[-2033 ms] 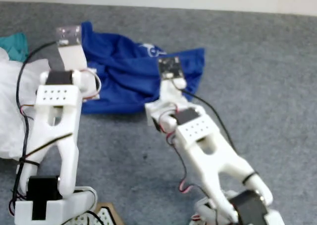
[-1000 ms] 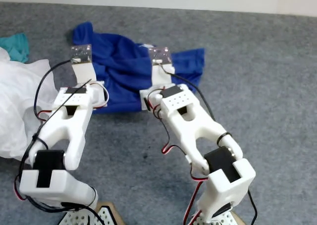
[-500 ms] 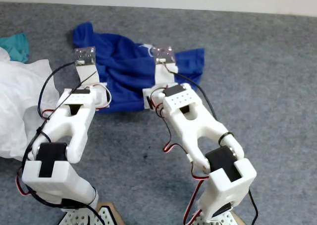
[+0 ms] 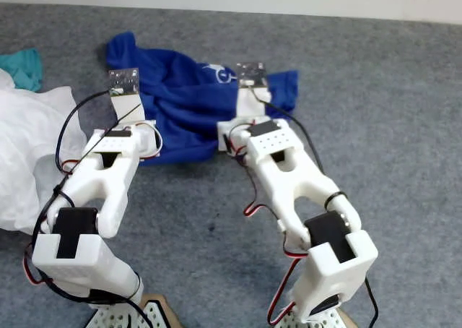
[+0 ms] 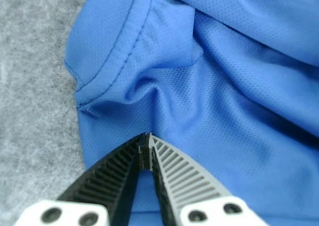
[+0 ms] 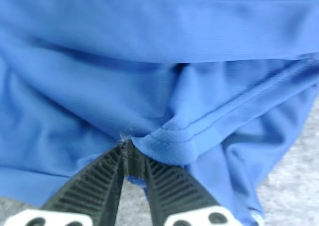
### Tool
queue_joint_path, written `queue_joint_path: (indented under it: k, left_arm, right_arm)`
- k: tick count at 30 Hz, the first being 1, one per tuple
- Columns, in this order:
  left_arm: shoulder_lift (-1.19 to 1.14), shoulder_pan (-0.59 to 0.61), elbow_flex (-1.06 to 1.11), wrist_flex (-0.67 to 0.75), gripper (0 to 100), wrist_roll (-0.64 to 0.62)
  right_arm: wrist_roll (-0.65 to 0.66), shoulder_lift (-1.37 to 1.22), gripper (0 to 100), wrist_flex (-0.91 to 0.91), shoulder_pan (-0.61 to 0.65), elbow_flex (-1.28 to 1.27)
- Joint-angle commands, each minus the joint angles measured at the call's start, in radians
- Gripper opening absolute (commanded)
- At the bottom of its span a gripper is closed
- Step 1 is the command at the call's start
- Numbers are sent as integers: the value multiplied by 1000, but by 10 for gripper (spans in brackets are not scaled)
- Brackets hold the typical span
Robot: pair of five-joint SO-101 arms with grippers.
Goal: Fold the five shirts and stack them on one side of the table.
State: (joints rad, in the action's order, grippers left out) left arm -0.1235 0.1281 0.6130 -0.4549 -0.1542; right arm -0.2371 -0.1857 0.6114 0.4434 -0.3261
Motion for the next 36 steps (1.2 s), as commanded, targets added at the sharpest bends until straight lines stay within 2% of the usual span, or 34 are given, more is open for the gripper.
queue_joint_path:
  k: [1, 7, 16, 21, 26, 28, 36]
  left_arm:
    - [2, -16, -39, 14, 7, 6]
    - [2, -18, -39, 14, 7, 6]
    - [2, -18, -39, 14, 7, 6]
    - [2, -18, -39, 14, 7, 6]
    - [2, -18, -39, 14, 7, 6]
    - [2, -16, -39, 14, 7, 6]
    - [2, -15, -39, 14, 7, 6]
  right_arm:
    - [-2, 19, 5, -12, -65, 42]
    - [-2, 33, 5, 77, -147, 48]
    - [2, 274, 5, 128, -317, -15]
    - [91, 421, 5, 130, -401, -90]
    - [106, 524, 5, 213, -456, -156]
    - [155, 555, 5, 248, -484, -177]
    - [253, 549, 5, 234, -667, -116]
